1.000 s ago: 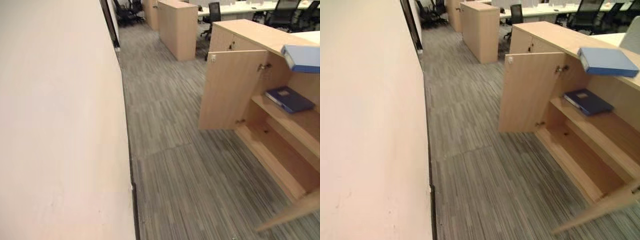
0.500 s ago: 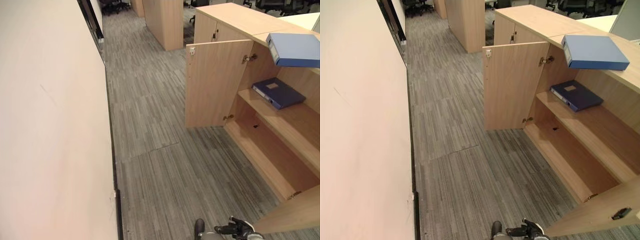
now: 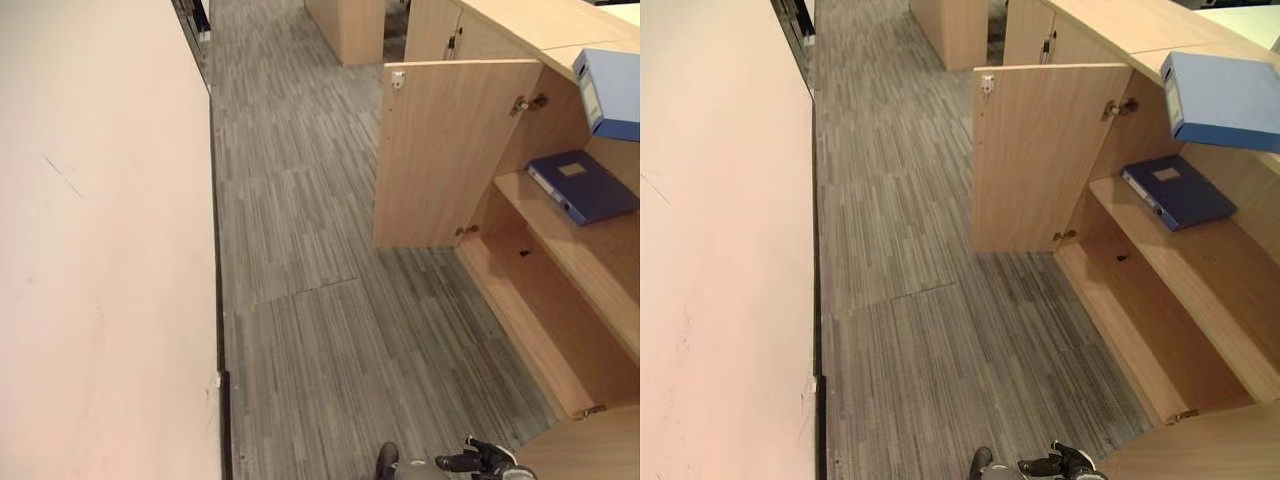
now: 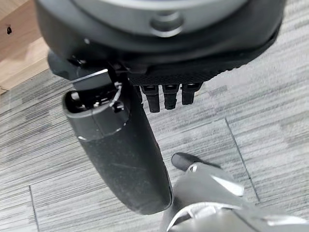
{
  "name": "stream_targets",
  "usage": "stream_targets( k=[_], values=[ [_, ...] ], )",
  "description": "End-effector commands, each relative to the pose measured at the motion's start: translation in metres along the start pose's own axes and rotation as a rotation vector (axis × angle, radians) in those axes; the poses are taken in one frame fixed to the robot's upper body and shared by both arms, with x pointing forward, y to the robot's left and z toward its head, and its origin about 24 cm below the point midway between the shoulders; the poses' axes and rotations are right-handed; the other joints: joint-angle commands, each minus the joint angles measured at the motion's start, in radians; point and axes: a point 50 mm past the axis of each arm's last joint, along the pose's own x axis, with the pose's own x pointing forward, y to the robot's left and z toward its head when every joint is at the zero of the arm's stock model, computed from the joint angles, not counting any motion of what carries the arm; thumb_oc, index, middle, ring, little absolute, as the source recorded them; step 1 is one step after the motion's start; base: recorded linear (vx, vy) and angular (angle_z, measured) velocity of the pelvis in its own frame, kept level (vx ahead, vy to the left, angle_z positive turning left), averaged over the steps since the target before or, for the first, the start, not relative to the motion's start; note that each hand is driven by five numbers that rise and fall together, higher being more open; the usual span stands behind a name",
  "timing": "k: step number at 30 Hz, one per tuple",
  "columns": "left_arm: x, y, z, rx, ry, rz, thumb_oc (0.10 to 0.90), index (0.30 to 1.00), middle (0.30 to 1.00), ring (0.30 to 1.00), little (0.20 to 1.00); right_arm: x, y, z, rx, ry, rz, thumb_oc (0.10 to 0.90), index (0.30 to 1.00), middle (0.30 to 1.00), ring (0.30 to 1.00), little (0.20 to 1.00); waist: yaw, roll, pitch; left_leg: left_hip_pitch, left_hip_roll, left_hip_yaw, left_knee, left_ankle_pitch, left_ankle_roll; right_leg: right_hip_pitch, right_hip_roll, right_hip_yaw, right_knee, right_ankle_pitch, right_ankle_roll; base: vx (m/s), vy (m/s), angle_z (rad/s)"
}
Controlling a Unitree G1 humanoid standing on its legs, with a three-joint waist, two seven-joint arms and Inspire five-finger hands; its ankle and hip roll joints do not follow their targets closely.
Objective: Put the empty folder in the office cabinet
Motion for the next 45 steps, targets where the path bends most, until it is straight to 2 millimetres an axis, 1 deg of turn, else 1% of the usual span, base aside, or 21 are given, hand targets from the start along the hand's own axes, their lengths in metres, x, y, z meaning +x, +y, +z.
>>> stream_targets(
  k=[1, 3, 6, 7, 8, 9, 11, 12, 13, 14, 18, 20, 21, 24, 27, 31, 35, 37, 40, 41, 45],
  values=[
    [0.001, 0.013, 0.015, -0.014, -0.063, 0.039, 0.800, 0.900, 0.900, 0.900, 0.900, -0.001, -0.004, -0.006, 0.023, -0.004, -0.010, 0.800, 0.900, 0.900, 0.900, 0.900, 0.000, -0.025, -0.012, 0.012, 0.011, 0.032, 0.095, 0.197, 0.009, -0.045, -0.006, 0.079, -0.043, 0.032, 0.098, 0.21, -0.310, -0.09],
    [0.001, 0.012, 0.022, -0.023, -0.095, 0.035, 0.800, 0.900, 0.900, 0.900, 0.900, -0.002, -0.006, -0.009, 0.025, 0.005, -0.019, 0.800, 0.900, 0.900, 0.900, 0.900, 0.029, -0.062, 0.029, -0.109, -0.024, 0.062, 0.379, 0.253, 0.028, 0.026, -0.003, 0.110, -0.054, 0.008, 0.069, 0.17, -0.238, -0.19],
    [0.001, 0.010, 0.026, -0.038, -0.112, 0.032, 0.800, 0.900, 0.900, 0.900, 0.900, -0.001, -0.007, -0.006, 0.025, 0.001, -0.021, 0.800, 0.900, 0.900, 0.900, 0.900, 0.058, -0.089, 0.051, -0.238, -0.045, 0.117, 0.438, 0.180, 0.069, 0.080, -0.011, 0.139, -0.068, -0.006, 0.063, 0.22, -0.103, -0.45],
    [0.001, 0.011, 0.024, -0.042, -0.111, 0.036, 0.800, 0.900, 0.900, 0.900, 0.900, -0.001, -0.007, -0.005, 0.016, 0.002, -0.022, 0.800, 0.900, 0.900, 0.900, 0.900, 0.090, -0.103, 0.061, -0.347, -0.057, 0.139, 0.387, 0.101, 0.093, 0.121, -0.012, 0.167, -0.084, -0.020, 0.072, 0.22, -0.030, -0.28],
    [0.001, 0.011, 0.024, -0.042, -0.111, 0.036, 0.800, 0.900, 0.900, 0.900, 0.900, -0.001, -0.007, -0.005, 0.016, 0.002, -0.022, 0.800, 0.900, 0.900, 0.900, 0.900, 0.089, -0.105, 0.059, -0.348, -0.059, 0.139, 0.384, 0.104, 0.094, 0.119, -0.014, 0.166, -0.084, -0.020, 0.073, 0.32, 0.018, -0.41],
    [0.001, 0.012, 0.021, -0.041, -0.102, 0.041, 0.800, 0.900, 0.900, 0.900, 0.900, -0.001, -0.007, -0.006, 0.007, 0.007, -0.022, 0.800, 0.900, 0.900, 0.900, 0.900, 0.117, -0.106, 0.062, -0.404, -0.068, 0.127, 0.223, 0.097, 0.091, 0.161, -0.009, 0.179, -0.098, -0.037, 0.086, 0.27, 0.057, -0.39],
    [0.001, 0.013, 0.020, -0.043, -0.096, 0.044, 0.800, 0.900, 0.900, 0.900, 0.900, -0.001, -0.006, -0.005, 0.003, 0.006, -0.022, 0.800, 0.900, 0.900, 0.900, 0.900, 0.128, -0.101, 0.059, -0.411, -0.061, 0.106, 0.104, 0.141, 0.079, 0.181, -0.004, 0.187, -0.102, -0.045, 0.091, 0.32, 0.073, -0.41],
    [0.000, 0.014, 0.017, -0.052, -0.090, 0.052, 0.800, 0.900, 0.900, 0.900, 0.900, -0.001, -0.007, -0.005, 0.002, 0.005, -0.030, 0.800, 0.900, 0.900, 0.900, 0.900, 0.146, -0.082, 0.050, -0.448, -0.022, 0.049, -0.106, 0.229, 0.051, 0.230, 0.014, 0.209, -0.109, -0.076, 0.097, 0.27, 0.063, -0.47],
    [0.000, 0.014, 0.017, -0.052, -0.090, 0.052, 0.800, 0.900, 0.900, 0.900, 0.900, -0.001, -0.007, -0.005, 0.002, 0.005, -0.030, 0.800, 0.900, 0.900, 0.900, 0.900, 0.146, -0.082, 0.050, -0.448, -0.022, 0.049, -0.106, 0.229, 0.051, 0.230, 0.014, 0.209, -0.109, -0.076, 0.097, 0.55, 0.137, -0.57],
    [0.000, 0.015, 0.013, -0.053, -0.072, 0.060, 0.800, 0.900, 0.900, 0.900, 0.900, -0.001, -0.007, -0.009, 0.008, 0.018, -0.036, 0.800, 0.900, 0.900, 0.900, 0.900, 0.156, -0.078, 0.048, -0.478, -0.007, 0.019, -0.230, 0.267, 0.029, 0.279, 0.017, 0.248, -0.106, -0.104, 0.098, 0.41, 0.132, -0.31],
    [-0.001, 0.016, 0.001, -0.064, -0.023, 0.067, 0.800, 0.900, 0.900, 0.900, 0.900, -0.002, -0.006, -0.019, 0.011, 0.055, -0.031, 0.800, 0.900, 0.900, 0.900, 0.900, 0.173, -0.064, 0.026, -0.456, 0.001, 0.001, -0.233, 0.300, 0.016, 0.333, 0.006, 0.289, -0.113, -0.122, 0.110, 0.35, 0.165, -0.44],
    [-0.003, 0.019, -0.014, -0.064, 0.027, 0.074, 0.800, 0.900, 0.900, 0.900, 0.900, -0.004, -0.005, -0.031, 0.016, 0.092, -0.027, 0.800, 0.900, 0.900, 0.900, 0.900, 0.184, -0.055, -0.008, -0.430, -0.020, -0.008, -0.188, 0.322, 0.025, 0.346, -0.036, 0.298, -0.111, -0.115, 0.139, 0.62, 0.519, -1.01],
    [-0.003, 0.020, -0.014, -0.048, 0.026, 0.073, 0.800, 0.900, 0.900, 0.900, 0.900, -0.004, 0.000, -0.035, 0.026, 0.103, -0.008, 0.800, 0.900, 0.900, 0.900, 0.900, 0.182, -0.063, -0.040, -0.417, -0.067, 0.028, -0.131, 0.284, 0.053, 0.322, -0.114, 0.310, -0.067, -0.039, 0.191, 0.68, 0.680, -0.80],
    [-0.002, 0.020, -0.005, -0.044, -0.006, 0.071, 0.800, 0.900, 0.900, 0.900, 0.900, -0.004, 0.004, -0.033, 0.017, 0.092, 0.005, 0.800, 0.900, 0.900, 0.900, 0.900, 0.183, -0.064, -0.053, -0.394, -0.099, 0.053, -0.125, 0.251, 0.080, 0.285, -0.161, 0.310, -0.009, 0.042, 0.214, 0.31, 0.349, -0.45],
    [0.000, 0.020, 0.011, -0.019, -0.067, 0.064, 0.800, 0.900, 0.900, 0.900, 0.900, -0.001, 0.010, -0.012, 0.020, 0.018, 0.019, 0.800, 0.900, 0.900, 0.900, 0.900, 0.176, -0.047, -0.065, -0.332, -0.156, 0.085, -0.138, 0.196, 0.132, 0.216, -0.251, 0.258, 0.129, 0.196, 0.224, 0.22, 0.294, -0.30],
    [-0.001, 0.023, 0.010, -0.008, -0.068, 0.069, 0.800, 0.900, 0.900, 0.900, 0.900, 0.000, 0.017, -0.001, -0.009, -0.025, 0.039, 0.800, 0.900, 0.900, 0.900, 0.900, 0.172, -0.033, -0.063, -0.273, -0.194, 0.109, -0.143, 0.145, 0.165, 0.201, -0.340, 0.146, 0.213, 0.280, 0.214, 0.19, 0.251, 0.02],
    [-0.002, 0.025, -0.003, 0.014, -0.015, 0.070, 0.800, 0.900, 0.900, 0.900, 0.900, 0.000, 0.018, 0.003, -0.018, -0.038, 0.041, 0.800, 0.900, 0.900, 0.900, 0.900, 0.169, -0.030, -0.062, -0.227, -0.200, 0.147, -0.147, 0.102, 0.175, 0.207, -0.385, 0.041, 0.204, 0.276, 0.212, 0.14, 0.146, -0.19],
    [-0.003, 0.026, -0.007, 0.022, -0.001, 0.070, 0.800, 0.900, 0.900, 0.900, 0.900, 0.000, 0.017, 0.004, -0.019, -0.042, 0.039, 0.800, 0.900, 0.900, 0.900, 0.900, 0.163, -0.025, -0.056, -0.215, -0.192, 0.159, -0.155, 0.098, 0.176, 0.178, -0.377, 0.039, 0.210, 0.272, 0.209, 0.06, 0.067, -0.47],
    [-0.003, 0.026, -0.013, 0.072, 0.034, 0.059, 0.800, 0.900, 0.900, 0.900, 0.900, 0.000, 0.009, 0.009, -0.009, -0.056, 0.012, 0.800, 0.900, 0.900, 0.900, 0.900, 0.114, 0.018, 0.004, -0.163, -0.143, 0.203, -0.176, 0.092, 0.169, 0.030, -0.319, -0.025, 0.205, 0.139, 0.183, 0.05, 0.069, -0.31],
    [-0.003, 0.026, -0.012, 0.079, 0.033, 0.056, 0.800, 0.900, 0.900, 0.900, 0.900, 0.000, 0.007, 0.009, -0.008, -0.053, 0.002, 0.800, 0.900, 0.900, 0.900, 0.900, 0.104, 0.018, 0.022, -0.127, -0.134, 0.215, -0.188, 0.071, 0.159, 0.011, -0.305, -0.046, 0.181, 0.116, 0.200, 0.09, 0.009, -0.59],
    [-0.001, 0.023, -0.003, 0.092, 0.008, 0.049, 0.800, 0.900, 0.900, 0.900, 0.900, 0.000, -0.001, 0.003, 0.021, -0.027, -0.032, 0.800, 0.900, 0.900, 0.900, 0.900, 0.079, 0.002, 0.039, -0.082, -0.118, 0.253, -0.208, 0.059, 0.141, -0.015, -0.245, -0.107, 0.000, 0.144, 0.219, 0.09, -0.091, -0.58]
  ],
)
